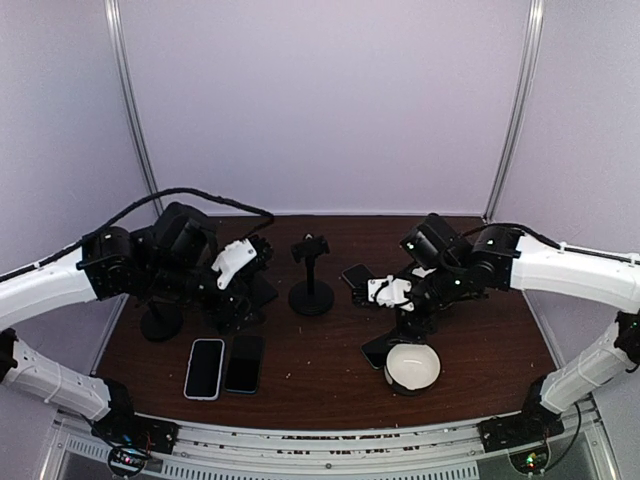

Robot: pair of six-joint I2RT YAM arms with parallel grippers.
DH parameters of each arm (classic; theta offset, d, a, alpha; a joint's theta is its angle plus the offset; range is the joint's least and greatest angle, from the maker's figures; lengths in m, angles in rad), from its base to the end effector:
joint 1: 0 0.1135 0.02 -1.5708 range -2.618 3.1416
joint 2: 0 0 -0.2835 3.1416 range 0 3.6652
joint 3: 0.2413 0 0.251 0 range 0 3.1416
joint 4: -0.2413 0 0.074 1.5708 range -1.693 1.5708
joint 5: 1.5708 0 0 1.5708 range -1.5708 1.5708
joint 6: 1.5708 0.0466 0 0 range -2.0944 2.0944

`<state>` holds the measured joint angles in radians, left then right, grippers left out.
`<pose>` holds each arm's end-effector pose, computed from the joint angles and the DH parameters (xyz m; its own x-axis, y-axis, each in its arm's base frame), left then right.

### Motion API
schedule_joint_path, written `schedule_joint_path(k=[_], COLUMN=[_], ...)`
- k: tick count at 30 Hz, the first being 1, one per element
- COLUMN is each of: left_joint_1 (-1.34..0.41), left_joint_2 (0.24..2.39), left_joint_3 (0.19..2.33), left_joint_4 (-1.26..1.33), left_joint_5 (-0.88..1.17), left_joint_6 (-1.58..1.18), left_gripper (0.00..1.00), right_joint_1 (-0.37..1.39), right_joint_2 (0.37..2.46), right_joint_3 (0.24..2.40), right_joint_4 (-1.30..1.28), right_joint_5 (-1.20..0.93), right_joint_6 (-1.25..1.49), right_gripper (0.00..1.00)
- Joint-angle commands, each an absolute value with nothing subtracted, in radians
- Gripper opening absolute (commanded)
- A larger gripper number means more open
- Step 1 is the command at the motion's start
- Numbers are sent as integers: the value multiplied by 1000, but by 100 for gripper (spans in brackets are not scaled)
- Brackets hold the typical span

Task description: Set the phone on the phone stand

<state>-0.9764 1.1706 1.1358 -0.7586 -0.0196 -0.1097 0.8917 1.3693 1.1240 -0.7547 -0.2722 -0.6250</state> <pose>0.1350 -0.1982 0.3401 -0.4866 0.5244 -0.6987 0.7720 0.6325 -0.0629 0.1652 0.2246 0.2902 0.0633 -0.8188 -0.5705 -0.9910 0.0158 -0.1327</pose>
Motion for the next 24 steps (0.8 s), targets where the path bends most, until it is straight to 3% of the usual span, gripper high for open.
schedule_joint_path(k=[1,7,20,24], left_joint_1=[-1004,-1009,-1008,-1008], left_joint_2=[1130,1088,1100,1090], left_joint_3=[1018,924,1018,1023], left_joint_4=[-581,-460,-454,-416], left_joint_5=[-26,-120,-358,-364], left_joint_6=[-263,-355,-423,-429], left_gripper=[76,76,83,84], right_joint_1=[895,846,632,606], right_joint_2=[1481,1599,1902,1994], right_joint_3=[1252,1296,1513,1606], right_joint_4=[-732,-658,-714,-781], right_joint_5=[-185,-115,-193,-191], right_joint_6=[-551,-410,-205,-191], right_gripper=[77,77,99,100])
